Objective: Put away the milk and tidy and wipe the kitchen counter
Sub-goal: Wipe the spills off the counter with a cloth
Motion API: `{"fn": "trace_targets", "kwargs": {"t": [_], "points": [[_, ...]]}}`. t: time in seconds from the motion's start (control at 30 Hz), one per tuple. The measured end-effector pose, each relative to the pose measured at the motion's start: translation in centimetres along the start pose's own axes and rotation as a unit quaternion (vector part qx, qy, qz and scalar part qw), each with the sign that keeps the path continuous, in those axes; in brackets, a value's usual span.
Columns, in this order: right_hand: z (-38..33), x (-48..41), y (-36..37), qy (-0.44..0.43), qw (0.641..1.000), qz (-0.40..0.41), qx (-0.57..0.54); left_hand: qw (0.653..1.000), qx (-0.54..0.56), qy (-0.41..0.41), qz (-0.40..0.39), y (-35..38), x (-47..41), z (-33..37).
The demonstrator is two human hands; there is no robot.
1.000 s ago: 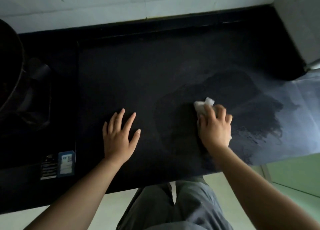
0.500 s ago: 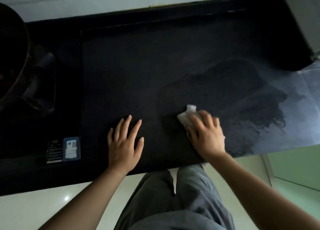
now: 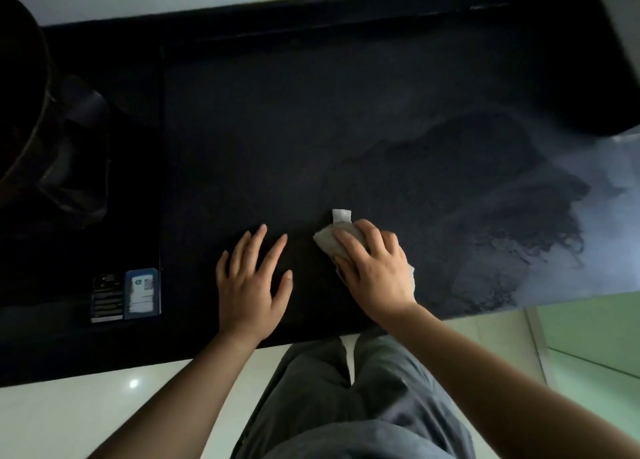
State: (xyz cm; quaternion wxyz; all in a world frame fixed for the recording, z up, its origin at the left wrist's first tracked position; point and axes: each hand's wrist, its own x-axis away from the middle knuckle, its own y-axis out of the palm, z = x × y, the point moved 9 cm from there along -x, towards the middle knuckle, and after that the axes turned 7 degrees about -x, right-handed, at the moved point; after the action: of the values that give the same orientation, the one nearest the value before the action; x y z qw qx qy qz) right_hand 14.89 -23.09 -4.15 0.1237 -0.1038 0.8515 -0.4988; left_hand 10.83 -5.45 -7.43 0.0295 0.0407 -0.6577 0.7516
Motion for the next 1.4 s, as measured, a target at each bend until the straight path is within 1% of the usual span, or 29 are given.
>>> {"fn": "trace_targets", "kwargs": {"t": [0.07,0.1,0.2,0.27,0.33,0.4,0.5,0.6,0.7,0.83,0.93,1.0,1.07,1.13,1.17,1.23,1.33,1.4], "points": [[1.2,-0.7,-0.5,0.006,1.0,-0.002,0.007,1.0,0.008,-0.001,0.006,0.1,0.0,-0.2],[2.2,-1.7,-0.8,0.03,0.999,0.006,0.009,1.0,0.008,-0.001,0.006,0.2,0.0,-0.2],[5.1,-6.1,-1.6,0.157,0.986,0.053,-0.003,1.0,0.002,-0.001,0.002,0.1,0.0,-0.1],[5.8,-8.1,-1.2,0.214,0.975,0.065,-0.002,1.0,0.003,-0.004,-0.005,-0.1,-0.1,-0.1],[5.3,-8.6,-0.7,0.214,0.975,0.064,0.005,1.0,-0.001,-0.003,-0.011,-0.2,-0.1,0.0],[3.6,-7.5,-0.1,0.157,0.987,0.045,0.008,1.0,0.0,-0.002,-0.011,-0.3,0.0,0.0],[1.7,-3.6,0.3,0.066,0.998,0.01,0.005,1.0,0.003,-0.005,-0.009,-0.2,0.0,-0.1],[2.6,0.7,-0.5,0.04,0.999,-0.01,0.007,1.0,0.003,-0.008,-0.014,-0.2,0.1,0.1],[6.2,3.0,-2.8,0.057,0.998,0.018,0.022,1.0,-0.003,-0.011,-0.024,-0.3,0.1,0.4],[13.7,2.9,-7.2,0.136,0.989,0.054,0.03,0.999,0.006,-0.029,-0.036,-0.8,0.2,1.1],[18.0,0.8,-9.1,0.216,0.973,0.075,0.016,0.995,0.008,-0.088,-0.039,-1.1,0.7,1.9],[18.2,0.1,-9.1,0.233,0.97,0.072,0.019,0.989,0.002,-0.143,-0.047,-1.0,1.3,3.3],[16.3,0.1,-8.3,0.183,0.982,0.041,0.018,0.979,0.015,-0.198,-0.054,-0.7,2.2,4.8],[14.4,1.6,-7.7,0.084,0.996,-0.015,0.005,0.969,0.031,-0.238,-0.06,-0.1,3.6,7.5],[13.9,2.5,-7.6,0.041,0.999,-0.034,-0.003,0.966,0.036,-0.247,-0.062,0.3,4.2,9.1],[14.1,3.9,-8.0,-0.015,0.998,-0.052,-0.019,0.963,0.037,-0.258,-0.066,1.1,5.3,11.8],[16.5,4.2,-9.4,-0.046,0.997,-0.058,-0.02,0.956,0.039,-0.283,-0.064,1.9,6.2,14.0],[19.1,3.0,-10.9,-0.019,0.999,-0.034,-0.018,0.954,0.04,-0.291,-0.055,1.9,6.3,14.6]]}}
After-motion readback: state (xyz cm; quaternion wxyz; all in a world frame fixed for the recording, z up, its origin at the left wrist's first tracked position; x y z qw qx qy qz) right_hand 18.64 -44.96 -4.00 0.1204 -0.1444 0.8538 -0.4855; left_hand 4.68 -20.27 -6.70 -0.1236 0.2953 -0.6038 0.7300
